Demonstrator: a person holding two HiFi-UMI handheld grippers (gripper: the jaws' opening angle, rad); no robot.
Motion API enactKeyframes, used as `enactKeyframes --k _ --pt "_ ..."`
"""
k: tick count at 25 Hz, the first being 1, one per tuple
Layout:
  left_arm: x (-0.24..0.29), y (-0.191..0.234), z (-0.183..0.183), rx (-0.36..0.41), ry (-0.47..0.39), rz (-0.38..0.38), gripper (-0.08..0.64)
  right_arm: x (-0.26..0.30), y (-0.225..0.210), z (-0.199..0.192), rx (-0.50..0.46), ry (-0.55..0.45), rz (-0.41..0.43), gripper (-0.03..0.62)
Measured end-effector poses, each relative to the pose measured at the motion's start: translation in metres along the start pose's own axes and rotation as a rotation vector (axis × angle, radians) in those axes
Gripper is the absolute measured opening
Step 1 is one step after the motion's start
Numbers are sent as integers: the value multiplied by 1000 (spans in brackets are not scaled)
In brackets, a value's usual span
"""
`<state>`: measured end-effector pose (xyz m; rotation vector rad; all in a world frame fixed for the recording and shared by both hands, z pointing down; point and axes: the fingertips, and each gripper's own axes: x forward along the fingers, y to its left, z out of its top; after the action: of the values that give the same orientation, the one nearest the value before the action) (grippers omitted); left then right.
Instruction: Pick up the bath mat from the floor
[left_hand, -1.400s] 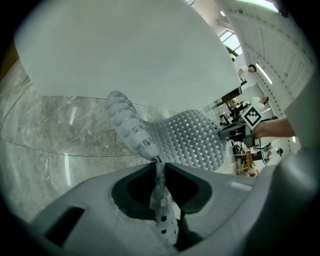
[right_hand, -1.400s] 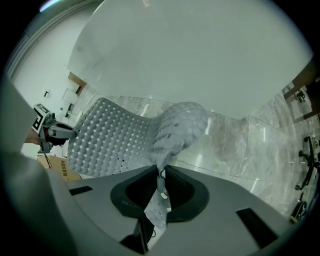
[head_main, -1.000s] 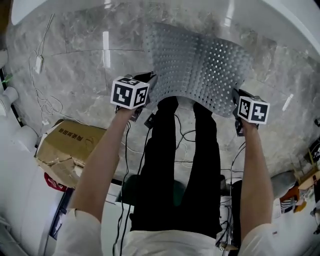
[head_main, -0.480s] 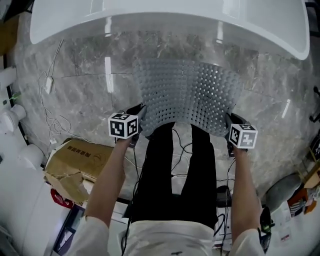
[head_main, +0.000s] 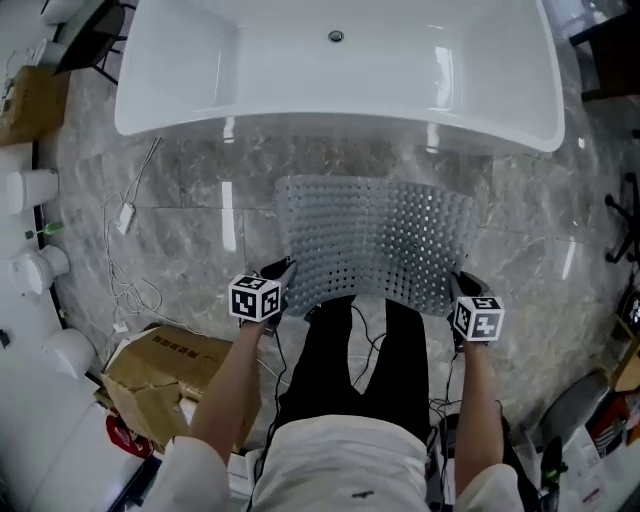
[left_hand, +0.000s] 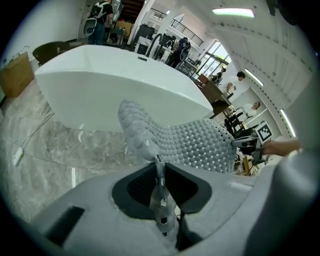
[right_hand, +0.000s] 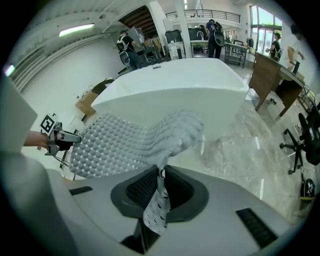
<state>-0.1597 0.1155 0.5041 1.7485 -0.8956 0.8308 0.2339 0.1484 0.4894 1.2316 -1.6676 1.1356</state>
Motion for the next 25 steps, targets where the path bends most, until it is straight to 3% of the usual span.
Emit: enactKeyframes --k 14,25 --pt "-128 10 96 131 -246 96 64 -112 25 108 -98 -286 -72 46" --pt "-227 -17 190 167 -536 75 64 -206 47 209 -183 -547 -130 46"
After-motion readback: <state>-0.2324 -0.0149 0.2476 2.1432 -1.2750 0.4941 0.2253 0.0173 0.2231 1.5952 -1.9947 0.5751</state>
